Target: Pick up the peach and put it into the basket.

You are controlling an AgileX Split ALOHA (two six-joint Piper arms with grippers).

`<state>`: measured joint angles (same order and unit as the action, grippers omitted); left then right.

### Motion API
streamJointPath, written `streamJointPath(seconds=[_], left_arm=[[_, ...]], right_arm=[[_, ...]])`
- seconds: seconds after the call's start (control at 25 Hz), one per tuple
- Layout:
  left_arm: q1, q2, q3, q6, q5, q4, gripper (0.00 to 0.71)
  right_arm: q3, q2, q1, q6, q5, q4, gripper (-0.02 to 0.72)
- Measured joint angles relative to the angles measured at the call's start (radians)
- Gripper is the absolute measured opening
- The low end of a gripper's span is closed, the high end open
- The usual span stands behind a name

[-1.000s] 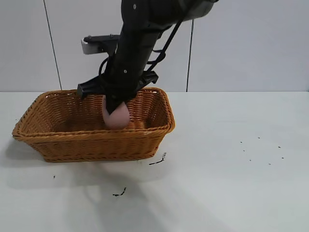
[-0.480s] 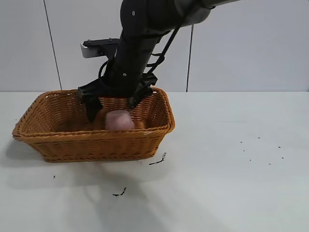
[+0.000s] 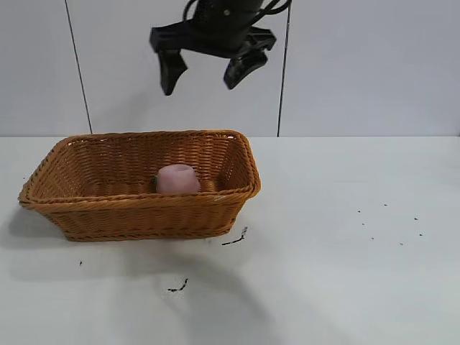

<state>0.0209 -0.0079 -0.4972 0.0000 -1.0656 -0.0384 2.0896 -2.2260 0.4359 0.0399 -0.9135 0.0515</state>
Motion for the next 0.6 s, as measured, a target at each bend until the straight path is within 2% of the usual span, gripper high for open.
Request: streamJointPath(seconds=[0.32, 0.6], left_arm=[[0.000, 0.000, 0.000, 0.000, 0.000, 0.000, 0.693], [0.000, 0.000, 0.000, 0.000, 0.000, 0.000, 0.693]], right_arm=[[0.000, 0.000, -0.267, -0.003, -0.073, -0.006, 0.695], [0.000, 0.021, -0.403, -0.004, -0.151, -0.013, 0.695]])
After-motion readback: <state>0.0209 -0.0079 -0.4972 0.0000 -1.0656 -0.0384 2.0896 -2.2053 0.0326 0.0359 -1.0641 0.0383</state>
